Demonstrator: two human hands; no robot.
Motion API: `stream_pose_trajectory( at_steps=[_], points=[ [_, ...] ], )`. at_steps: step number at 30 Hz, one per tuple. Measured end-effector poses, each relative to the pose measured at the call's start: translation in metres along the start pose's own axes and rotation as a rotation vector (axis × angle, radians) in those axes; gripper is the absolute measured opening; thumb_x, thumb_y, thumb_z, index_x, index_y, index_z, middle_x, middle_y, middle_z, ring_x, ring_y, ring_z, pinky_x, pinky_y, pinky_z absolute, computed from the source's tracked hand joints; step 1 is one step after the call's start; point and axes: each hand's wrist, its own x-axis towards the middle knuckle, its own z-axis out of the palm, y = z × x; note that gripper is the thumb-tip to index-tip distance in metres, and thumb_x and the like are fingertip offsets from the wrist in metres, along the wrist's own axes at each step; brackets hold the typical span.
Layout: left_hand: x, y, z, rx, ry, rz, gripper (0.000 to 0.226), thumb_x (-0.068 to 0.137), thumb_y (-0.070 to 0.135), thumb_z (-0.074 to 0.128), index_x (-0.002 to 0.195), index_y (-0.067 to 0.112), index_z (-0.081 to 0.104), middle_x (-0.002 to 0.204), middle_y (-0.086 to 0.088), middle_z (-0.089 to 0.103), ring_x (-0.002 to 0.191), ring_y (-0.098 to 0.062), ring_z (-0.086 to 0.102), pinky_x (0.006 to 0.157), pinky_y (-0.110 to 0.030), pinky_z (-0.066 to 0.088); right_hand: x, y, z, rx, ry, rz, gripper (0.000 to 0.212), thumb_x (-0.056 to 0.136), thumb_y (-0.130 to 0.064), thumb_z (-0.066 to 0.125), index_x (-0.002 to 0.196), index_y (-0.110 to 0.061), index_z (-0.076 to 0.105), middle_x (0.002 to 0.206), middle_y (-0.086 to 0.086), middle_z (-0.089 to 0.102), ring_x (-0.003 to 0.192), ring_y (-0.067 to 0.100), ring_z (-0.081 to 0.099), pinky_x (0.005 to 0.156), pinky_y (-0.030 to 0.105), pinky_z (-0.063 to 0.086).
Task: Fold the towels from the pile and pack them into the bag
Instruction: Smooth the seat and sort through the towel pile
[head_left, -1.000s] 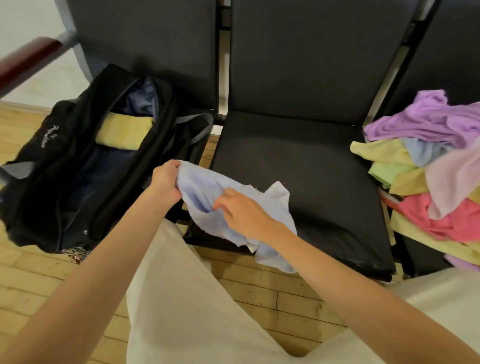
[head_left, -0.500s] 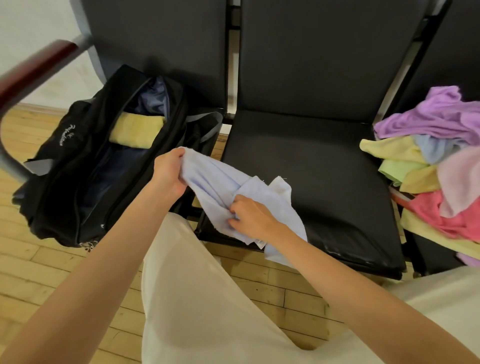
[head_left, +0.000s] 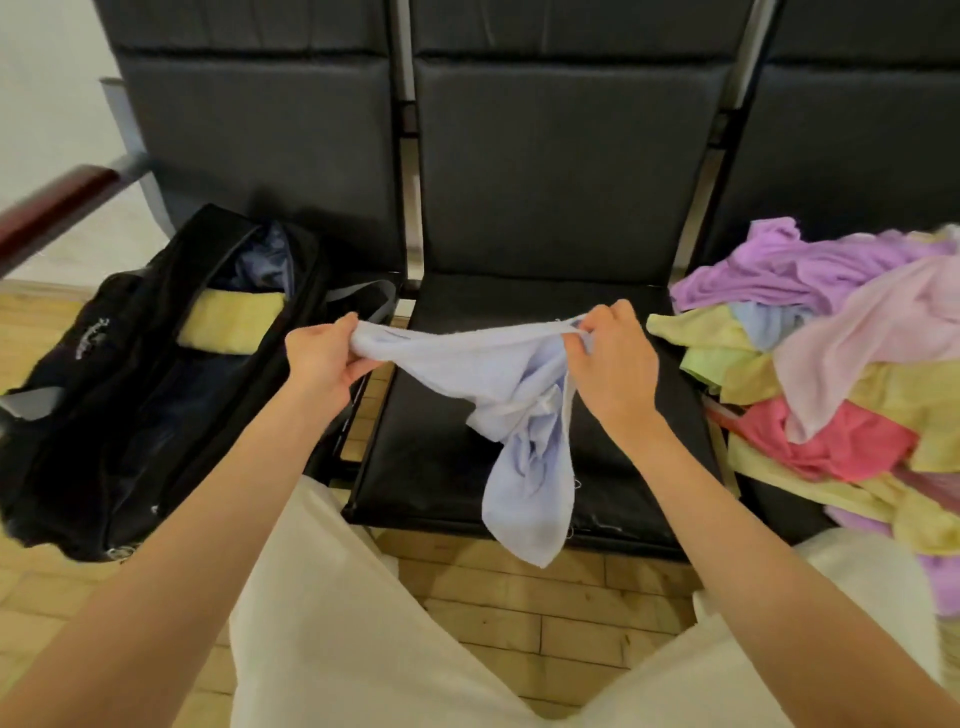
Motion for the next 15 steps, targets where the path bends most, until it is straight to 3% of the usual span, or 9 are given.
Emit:
stream_pose_trajectory(
  at_steps=[2, 5, 8, 11, 15],
  points=[
    [-0.002, -0.001, 0.003, 0.138, -0.049, -0.015, 0.009, 0.093, 0.005, 0.058, 0.097, -0.002, 0.057, 0.093, -0.018, 0.062, 0.078, -0.025, 0.065, 0.054, -0.031, 0.059, 0.001, 0.02, -0.006, 0.003, -0.036, 0.007, 0.017, 0.094, -0.023, 0.053, 0.099, -0.008, 0.059, 0.101, 0.007, 0.047, 0.078, 0.02, 0.051, 0.062, 0.028, 0.032],
    [-0.001, -0.015, -0.006, 0.411, -0.109, -0.052, 0.021, 0.093, 0.003, 0.059, 0.108, -0.01, 0.053, 0.096, -0.024, 0.061, 0.07, -0.03, 0.068, 0.049, -0.031, 0.058, -0.01, 0.054, -0.006, -0.019, -0.271, -0.043, 0.02, 0.093, -0.027, 0.056, 0.092, -0.008, 0.062, 0.092, 0.004, 0.042, 0.083, 0.026, 0.055, 0.064, 0.03, 0.035],
    [-0.001, -0.036, -0.019, 0.805, -0.158, 0.035, 0.015, 0.092, 0.003, 0.059, 0.099, -0.01, 0.057, 0.074, -0.025, 0.065, 0.058, -0.028, 0.067, 0.046, -0.032, 0.058, -0.033, 0.079, -0.001, -0.061, -0.445, -0.019, 0.024, 0.092, -0.031, 0.058, 0.092, -0.008, 0.063, 0.096, 0.007, 0.048, 0.087, 0.027, 0.057, 0.069, 0.032, 0.042],
    [0.008, -0.055, -0.032, 1.205, -0.121, 0.244, 0.016, 0.086, 0.004, 0.061, 0.074, -0.007, 0.065, 0.059, -0.018, 0.067, 0.051, -0.027, 0.067, 0.057, -0.038, 0.06, -0.052, 0.095, 0.006, -0.127, -0.519, -0.035, 0.023, 0.093, -0.032, 0.056, 0.097, -0.01, 0.063, 0.102, 0.008, 0.051, 0.087, 0.025, 0.057, 0.069, 0.029, 0.04],
    [0.011, -0.069, -0.033, 1.63, -0.168, 0.378, 0.002, 0.079, 0.002, 0.065, 0.078, 0.0, 0.065, 0.067, -0.012, 0.066, 0.062, -0.026, 0.066, 0.063, -0.035, 0.057, -0.07, 0.107, 0.02, -0.229, -0.596, -0.095, 0.021, 0.094, -0.033, 0.052, 0.099, -0.015, 0.062, 0.099, 0.003, 0.048, 0.078, 0.019, 0.053, 0.064, 0.027, 0.039]
  ],
)
